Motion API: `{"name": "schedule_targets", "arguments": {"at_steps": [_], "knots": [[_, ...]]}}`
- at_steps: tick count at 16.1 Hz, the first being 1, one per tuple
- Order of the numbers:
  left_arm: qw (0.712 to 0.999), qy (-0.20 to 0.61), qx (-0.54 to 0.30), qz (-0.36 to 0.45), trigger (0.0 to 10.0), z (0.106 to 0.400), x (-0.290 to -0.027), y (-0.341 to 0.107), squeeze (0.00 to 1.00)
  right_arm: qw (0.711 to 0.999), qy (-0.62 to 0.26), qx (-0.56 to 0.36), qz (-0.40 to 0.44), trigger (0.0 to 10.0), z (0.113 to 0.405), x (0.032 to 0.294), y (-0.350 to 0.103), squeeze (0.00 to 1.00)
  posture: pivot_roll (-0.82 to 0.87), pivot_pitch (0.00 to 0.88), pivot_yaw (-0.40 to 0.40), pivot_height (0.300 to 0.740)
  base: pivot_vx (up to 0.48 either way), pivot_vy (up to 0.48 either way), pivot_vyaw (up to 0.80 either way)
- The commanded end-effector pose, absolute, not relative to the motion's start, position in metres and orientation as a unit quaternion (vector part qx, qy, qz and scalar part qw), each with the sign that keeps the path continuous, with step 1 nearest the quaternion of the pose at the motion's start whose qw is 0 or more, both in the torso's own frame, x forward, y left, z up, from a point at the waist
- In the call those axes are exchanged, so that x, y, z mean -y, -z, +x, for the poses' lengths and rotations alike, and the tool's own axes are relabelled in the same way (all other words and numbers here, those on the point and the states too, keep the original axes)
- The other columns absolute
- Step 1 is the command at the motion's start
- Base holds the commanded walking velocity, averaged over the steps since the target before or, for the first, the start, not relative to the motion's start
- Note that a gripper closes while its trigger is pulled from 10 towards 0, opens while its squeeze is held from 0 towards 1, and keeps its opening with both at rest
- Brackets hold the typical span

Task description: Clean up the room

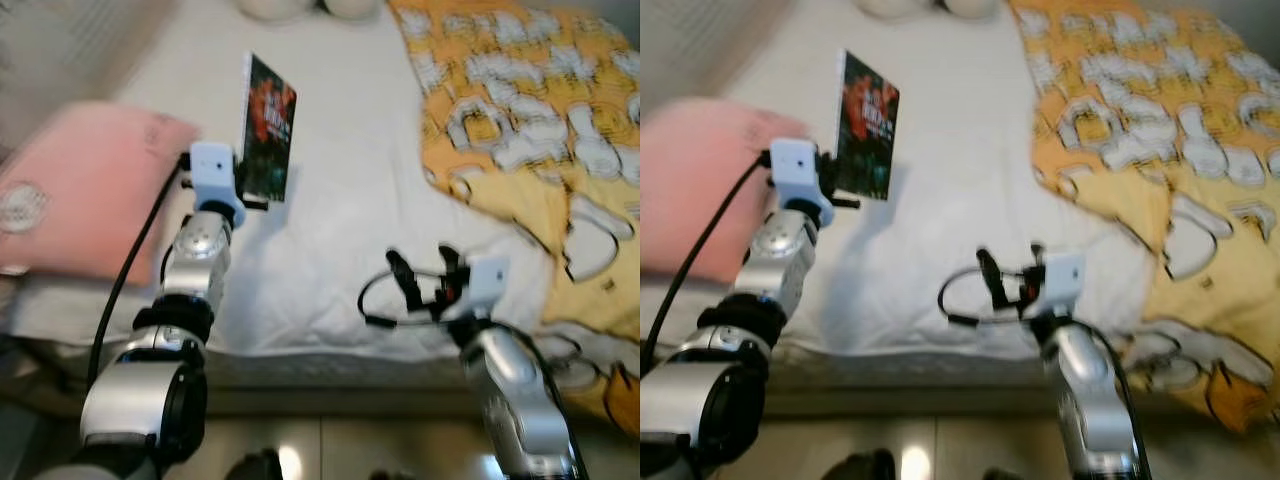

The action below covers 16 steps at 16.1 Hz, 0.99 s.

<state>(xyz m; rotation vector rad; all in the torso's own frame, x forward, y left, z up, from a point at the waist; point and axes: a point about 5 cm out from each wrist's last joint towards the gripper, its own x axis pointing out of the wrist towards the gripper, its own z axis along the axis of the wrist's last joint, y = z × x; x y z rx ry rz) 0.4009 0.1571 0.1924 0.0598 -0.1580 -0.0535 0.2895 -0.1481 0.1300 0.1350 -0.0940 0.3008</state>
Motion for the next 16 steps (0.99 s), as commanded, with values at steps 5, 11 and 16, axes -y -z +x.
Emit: {"name": "schedule_targets", "arguments": {"at_steps": [5, 11, 16], "knots": [[0.984, 0.072, 0.139, 0.081, 10.0, 0.400, -0.135, -0.213, 0.00, 0.988, -0.139, 0.020, 0.065, 10.0, 0.295, 0.148, -0.112, 0.00, 0.05, 0.020, -0.006, 0.740, 0.000, 0.000, 0.28], [0.988, 0.044, 0.126, 0.079, 10.0, 0.400, -0.134, -0.207, 0.00, 0.985, -0.159, 0.017, 0.071, 10.0, 0.293, 0.139, -0.105, 0.00, 0.05, 0.033, 0.000, 0.740, 0.469, 0.000, 0.00], [0.987, 0.064, 0.122, 0.087, 10.0, 0.400, -0.125, -0.205, 0.00, 0.987, -0.150, 0.017, 0.058, 10.0, 0.289, 0.142, -0.102, 0.00, 0.04, 0.046, -0.005, 0.740, 0.471, 0.000, 0.40]]}}
